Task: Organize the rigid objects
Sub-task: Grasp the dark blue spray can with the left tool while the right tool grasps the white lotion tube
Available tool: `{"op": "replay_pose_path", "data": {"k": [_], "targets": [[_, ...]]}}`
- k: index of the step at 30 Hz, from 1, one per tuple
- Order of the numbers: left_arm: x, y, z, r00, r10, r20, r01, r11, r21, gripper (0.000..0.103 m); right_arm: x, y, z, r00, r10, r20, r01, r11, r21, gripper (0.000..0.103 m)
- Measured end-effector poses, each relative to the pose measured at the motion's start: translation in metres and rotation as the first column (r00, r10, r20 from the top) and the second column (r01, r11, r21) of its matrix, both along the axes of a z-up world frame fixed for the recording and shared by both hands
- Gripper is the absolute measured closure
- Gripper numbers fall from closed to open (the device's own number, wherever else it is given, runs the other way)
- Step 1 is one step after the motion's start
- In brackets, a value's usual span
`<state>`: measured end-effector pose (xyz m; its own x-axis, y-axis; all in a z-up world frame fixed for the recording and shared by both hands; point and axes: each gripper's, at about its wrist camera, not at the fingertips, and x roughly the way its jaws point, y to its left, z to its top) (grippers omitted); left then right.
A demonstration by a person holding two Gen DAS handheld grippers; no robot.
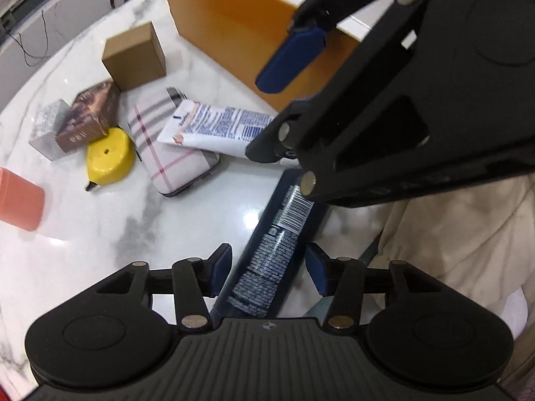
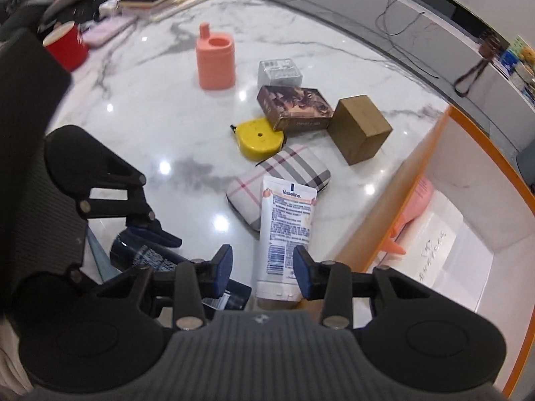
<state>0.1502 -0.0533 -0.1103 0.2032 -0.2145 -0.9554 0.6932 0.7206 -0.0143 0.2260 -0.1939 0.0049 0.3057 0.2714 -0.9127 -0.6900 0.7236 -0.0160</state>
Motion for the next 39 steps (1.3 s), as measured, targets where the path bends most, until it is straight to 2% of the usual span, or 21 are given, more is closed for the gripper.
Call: {"op": "replay_pose_path", "data": {"k": [3, 6, 11, 14, 18, 21, 23, 26, 29, 32, 39], "targets": [[0.006, 0.004, -0.005, 0.999, 0.027, -0.032, -0.027, 0.999, -0.021, 0.039, 0.005, 0.008, -0.006, 0.999, 0.039, -0.013, -0.040, 0.999, -0.033, 0.062], [0.012, 0.012, -0.007, 0.995, 0.072, -0.064, -0.075, 0.996, -0.044, 0.045, 0.011, 0.016, -0.008, 0.998, 0.059, 0.002, -0.058, 0.996, -0.074, 0.059], [0.021, 0.035, -0.006, 0.973, 0.219, -0.072, -0.222, 0.975, -0.024, 0.049, 0.016, 0.025, -0.008, 0.997, 0.074, -0.008, -0.075, 0.993, -0.086, 0.061], [0.029, 0.056, -0.005, 0.939, 0.333, -0.087, -0.336, 0.942, -0.022, 0.051, 0.017, 0.034, -0.014, 0.997, 0.078, -0.023, -0.080, 0.989, -0.123, 0.061], [0.037, 0.083, -0.002, 0.876, 0.473, -0.095, -0.477, 0.879, -0.017, 0.054, 0.021, 0.047, -0.030, 0.997, 0.063, -0.054, -0.073, 0.975, -0.212, 0.061], [0.040, 0.096, -0.001, 0.838, 0.539, -0.085, -0.543, 0.839, -0.027, 0.055, 0.024, 0.056, -0.043, 0.996, 0.066, -0.067, -0.082, 0.958, -0.274, 0.061], [0.039, 0.100, -0.001, 0.825, 0.559, -0.081, -0.563, 0.825, -0.037, 0.056, 0.025, 0.061, -0.049, 0.997, 0.058, -0.054, -0.072, 0.941, -0.331, 0.060], [0.042, 0.107, -0.004, 0.818, 0.567, -0.094, -0.573, 0.819, -0.044, 0.056, 0.030, 0.063, -0.056, 0.998, 0.040, -0.055, -0.058, 0.926, -0.373, 0.059], [0.035, 0.106, -0.002, 0.832, 0.548, -0.091, -0.552, 0.834, -0.028, 0.054, 0.035, 0.061, -0.059, 0.997, 0.018, -0.070, -0.044, 0.919, -0.391, 0.058], [0.037, 0.105, -0.005, 0.834, 0.544, -0.092, -0.549, 0.835, -0.036, 0.054, 0.039, 0.060, -0.065, 0.997, 0.000, -0.080, -0.033, 0.912, -0.409, 0.058], [0.041, 0.111, -0.006, 0.827, 0.554, -0.092, -0.561, 0.824, -0.078, 0.057, 0.037, 0.057, -0.059, 0.997, -0.037, -0.060, 0.012, 0.925, -0.379, 0.070]]}}
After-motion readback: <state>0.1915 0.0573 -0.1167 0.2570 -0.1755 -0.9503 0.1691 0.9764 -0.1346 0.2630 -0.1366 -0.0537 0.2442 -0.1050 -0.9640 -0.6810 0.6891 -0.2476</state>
